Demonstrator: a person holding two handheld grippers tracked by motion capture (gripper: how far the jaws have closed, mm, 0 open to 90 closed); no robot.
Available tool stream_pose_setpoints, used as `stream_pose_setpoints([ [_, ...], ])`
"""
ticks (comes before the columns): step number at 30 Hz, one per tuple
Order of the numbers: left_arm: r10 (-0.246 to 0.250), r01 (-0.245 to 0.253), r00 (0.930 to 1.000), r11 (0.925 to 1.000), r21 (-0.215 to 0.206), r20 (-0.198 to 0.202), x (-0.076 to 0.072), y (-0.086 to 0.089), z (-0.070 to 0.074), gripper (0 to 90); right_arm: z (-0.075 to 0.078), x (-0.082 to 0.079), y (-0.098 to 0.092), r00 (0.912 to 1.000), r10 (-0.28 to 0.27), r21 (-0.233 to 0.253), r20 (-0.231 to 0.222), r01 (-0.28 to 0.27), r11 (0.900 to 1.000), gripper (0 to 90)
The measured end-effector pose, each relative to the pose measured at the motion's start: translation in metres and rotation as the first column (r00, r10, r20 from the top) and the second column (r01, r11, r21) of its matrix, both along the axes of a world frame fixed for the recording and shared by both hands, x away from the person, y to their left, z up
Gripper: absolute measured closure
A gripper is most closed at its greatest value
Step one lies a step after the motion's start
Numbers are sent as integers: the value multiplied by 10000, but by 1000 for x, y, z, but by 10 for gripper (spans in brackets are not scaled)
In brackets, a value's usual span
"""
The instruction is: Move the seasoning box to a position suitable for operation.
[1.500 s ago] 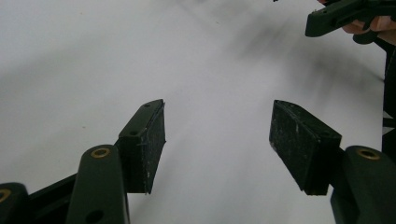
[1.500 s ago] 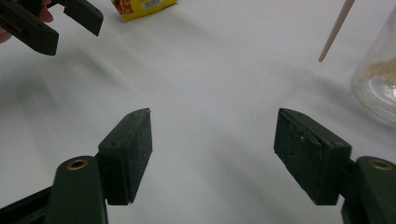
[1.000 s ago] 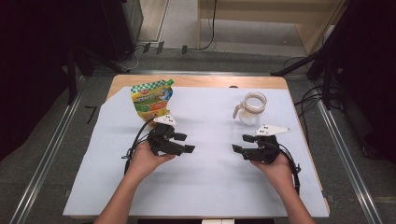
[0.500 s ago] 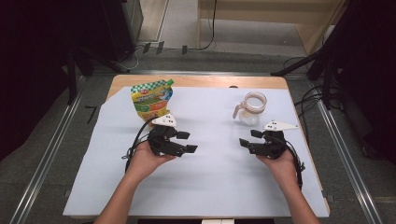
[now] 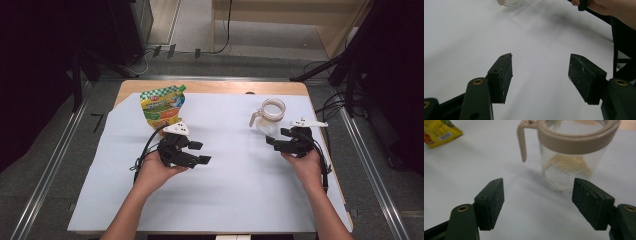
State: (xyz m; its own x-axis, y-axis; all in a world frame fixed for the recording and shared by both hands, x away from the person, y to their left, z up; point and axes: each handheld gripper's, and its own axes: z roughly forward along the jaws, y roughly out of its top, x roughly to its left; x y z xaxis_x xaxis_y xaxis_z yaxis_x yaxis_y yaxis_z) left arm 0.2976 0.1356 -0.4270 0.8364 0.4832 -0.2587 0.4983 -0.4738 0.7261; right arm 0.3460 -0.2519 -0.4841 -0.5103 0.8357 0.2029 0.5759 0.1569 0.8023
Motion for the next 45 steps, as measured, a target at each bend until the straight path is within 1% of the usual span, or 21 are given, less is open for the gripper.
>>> stream_pose_setpoints([
  [1,10,-10,10000,10000,11,-4,0,0,0,367,0,5,-1,10000,-95,39,-22,95,9999,240],
  [2,48,-48,10000,9999,147,30,0,0,-1,367,-1,8,-2,9999,-161,6,-49,161,9999,229],
  [3,48,-48,10000,9999,147,30,0,0,-1,366,-1,8,-2,9999,-161,6,-49,161,9999,229],
  [4,52,-53,10000,9997,234,32,0,-1,-1,366,-1,15,-3,9996,-285,-54,15,285,9996,215],
  [5,-11,11,10000,9996,291,0,0,-1,-3,365,-2,17,-3,9993,-377,-21,85,377,9993,215],
  [6,15,-15,10000,9996,295,-12,0,-1,-4,365,-4,21,-3,9990,-425,36,142,424,9991,207],
  [7,1,0,10000,9997,264,-30,0,-1,-5,364,-5,24,-3,9987,-499,72,91,498,9987,198],
  [8,1,0,10000,9997,264,-30,0,-1,-5,364,-5,24,-3,9987,-499,72,91,498,9987,198],
  [9,0,1,10000,9998,197,-71,0,-1,-6,364,-8,31,-1,9977,-664,38,147,664,9978,195],
  [10,24,-23,10000,9998,207,-66,0,0,-6,364,-10,34,1,9971,-739,56,189,738,9973,182],
  [12,73,-73,10000,9998,186,-16,0,1,-6,364,-13,39,4,9947,-976,-53,319,978,9952,167],
  [15,149,-148,9999,9998,150,-7,-1,2,-7,364,-17,44,6,9930,-1103,-177,415,1111,9937,161],
  [16,215,-214,9998,9997,152,-29,-1,4,-8,364,-21,49,8,9909,-1242,-267,518,1257,9917,139],
  [19,339,-338,9994,9993,138,-87,-2,8,-9,364,-26,55,12,9908,-1203,-162,619,1216,9925,123],
  [23,553,-553,9984,9985,53,-87,-6,15,-9,364,-31,61,17,9879,-1309,-232,828,1332,9908,106],
  [26,733,-733,9973,9973,46,-89,-8,19,-9,365,-33,64,18,9853,-1426,-33,938,1435,9896,95],
  [29,824,-823,9966,9966,37,-82,-10,22,-9,365,-35,67,21,9842,-1503,108,935,1500,9886,86],
  [33,1012,-1011,9948,9949,76,-112,-13,28,-10,364,-37,72,24,9808,-1583,118,1136,1579,9874,83],
  [36,1109,-1107,9937,9938,135,-146,-15,31,-10,364,-38,75,27,9801,-1667,175,1076,1658,9860,87],
  [40,1206,-1204,9926,9926,130,-162,-16,32,-11,363,-38,76,26,9808,-1503,4,1246,1515,9885,100],
  [45,1247,-1244,9921,9920,193,-155,-15,34,-11,362,-38,75,27,9792,-1479,-121,1393,1510,9885,107],
])
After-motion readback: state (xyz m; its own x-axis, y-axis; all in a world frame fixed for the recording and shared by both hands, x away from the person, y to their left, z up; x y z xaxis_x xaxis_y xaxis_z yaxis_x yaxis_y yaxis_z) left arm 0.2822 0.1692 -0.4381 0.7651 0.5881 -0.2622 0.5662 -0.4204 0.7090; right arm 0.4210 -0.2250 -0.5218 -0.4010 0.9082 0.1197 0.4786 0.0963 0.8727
